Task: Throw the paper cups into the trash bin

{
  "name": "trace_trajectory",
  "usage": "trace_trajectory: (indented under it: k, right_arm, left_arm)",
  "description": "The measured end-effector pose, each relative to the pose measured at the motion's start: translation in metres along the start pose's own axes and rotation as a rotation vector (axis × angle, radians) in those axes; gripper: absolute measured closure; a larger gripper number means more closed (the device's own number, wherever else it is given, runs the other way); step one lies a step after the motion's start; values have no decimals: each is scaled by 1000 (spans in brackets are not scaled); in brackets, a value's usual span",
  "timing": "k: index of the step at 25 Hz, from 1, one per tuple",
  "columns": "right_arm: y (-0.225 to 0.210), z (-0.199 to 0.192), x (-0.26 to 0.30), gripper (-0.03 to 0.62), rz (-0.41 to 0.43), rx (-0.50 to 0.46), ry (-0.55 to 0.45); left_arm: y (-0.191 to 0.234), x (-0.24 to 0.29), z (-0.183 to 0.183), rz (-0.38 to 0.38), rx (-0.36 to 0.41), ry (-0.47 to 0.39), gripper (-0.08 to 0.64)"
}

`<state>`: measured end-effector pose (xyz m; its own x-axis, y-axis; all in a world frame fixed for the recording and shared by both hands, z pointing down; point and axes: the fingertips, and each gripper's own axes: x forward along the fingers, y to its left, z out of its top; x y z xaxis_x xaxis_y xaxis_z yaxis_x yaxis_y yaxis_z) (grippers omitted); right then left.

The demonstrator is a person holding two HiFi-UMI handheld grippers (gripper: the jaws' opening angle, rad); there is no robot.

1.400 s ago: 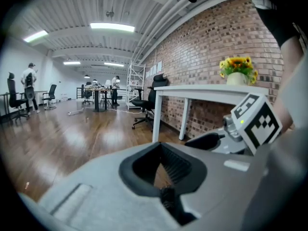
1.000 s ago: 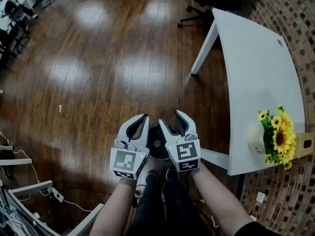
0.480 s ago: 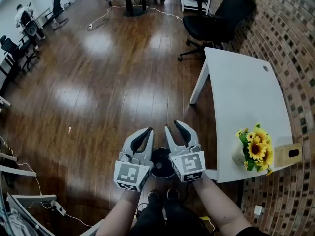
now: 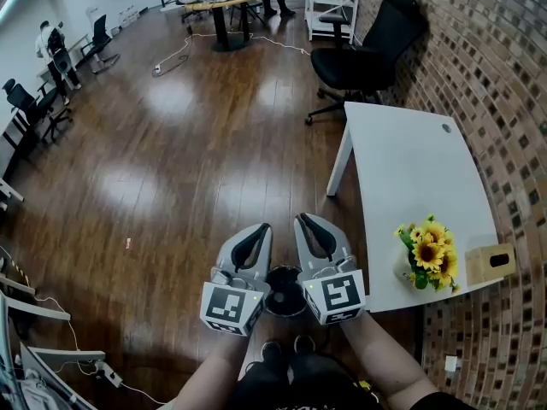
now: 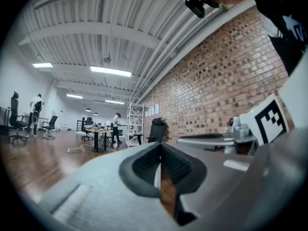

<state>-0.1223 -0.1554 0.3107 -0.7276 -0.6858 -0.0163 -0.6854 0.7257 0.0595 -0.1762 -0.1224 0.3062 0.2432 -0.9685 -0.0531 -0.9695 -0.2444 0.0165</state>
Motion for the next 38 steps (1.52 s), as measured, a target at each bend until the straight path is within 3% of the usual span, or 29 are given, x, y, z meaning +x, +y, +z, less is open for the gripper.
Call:
trace_trajectory:
  k: [5,9,16,38]
  right_arm:
    - [8,33,-12,572,6,-9,-54]
    - [8,44,-19,584,-4,-9,-38]
    - [8,46,-30,584,-13,-39,-21]
    - [18,45,-32,584,40,-62,15]
  left_arm:
    - [-10,-2,18,-16,3,-29,555]
    - [-19,-4,29,-30,-8,-28,555]
    - [-28,-5,35,-42,-29,-32,555]
    - [-30,-14,44,-44,5,-52,555]
